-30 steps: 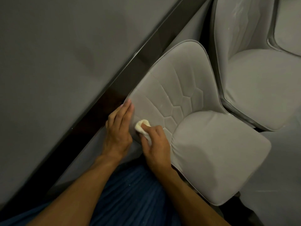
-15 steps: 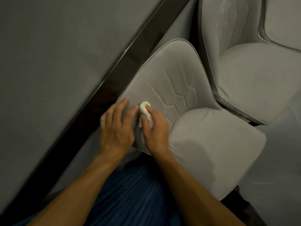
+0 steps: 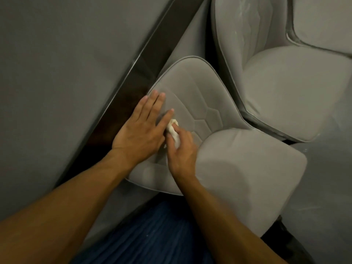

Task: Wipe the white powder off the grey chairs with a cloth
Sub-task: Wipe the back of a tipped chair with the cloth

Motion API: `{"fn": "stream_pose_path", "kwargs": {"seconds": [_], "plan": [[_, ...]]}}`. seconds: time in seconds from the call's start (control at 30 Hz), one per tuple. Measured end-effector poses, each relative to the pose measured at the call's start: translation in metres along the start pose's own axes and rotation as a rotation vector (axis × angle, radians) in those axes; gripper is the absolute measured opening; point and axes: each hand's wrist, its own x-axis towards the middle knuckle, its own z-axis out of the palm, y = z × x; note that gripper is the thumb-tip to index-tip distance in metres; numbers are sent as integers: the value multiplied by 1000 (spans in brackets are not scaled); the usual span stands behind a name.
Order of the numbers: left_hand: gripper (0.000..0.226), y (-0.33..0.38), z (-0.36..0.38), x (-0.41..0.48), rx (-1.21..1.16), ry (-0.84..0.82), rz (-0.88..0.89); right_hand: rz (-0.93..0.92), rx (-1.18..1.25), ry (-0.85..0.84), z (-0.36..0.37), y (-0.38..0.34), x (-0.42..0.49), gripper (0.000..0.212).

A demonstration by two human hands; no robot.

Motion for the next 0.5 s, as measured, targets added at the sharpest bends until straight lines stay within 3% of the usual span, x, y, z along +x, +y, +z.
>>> {"fn": "stream_pose_path", "kwargs": {"seconds": [0.07,0.17,0.23,0.33,0.43,0.5], "plan": [[69,-1,-1,0,-11,-7,-2,52,19,-4,10,8,1,29],[70,0,-3,1,-33,-9,-15,443,23,-4,7,42,3,26],[72,1,-4,2,-43,-24,-25,577,-33,-51,-6,57,4,24],[78,1,-3,3,-27,-36,-32,405,61,2,-15,40,1,19],[80,1,-4,3,0,-37,-17,125,118,-3,-5,10,0,36],[79,1,-5,4,13,-38,-12,90,118,0,4,5,3,34]]}}
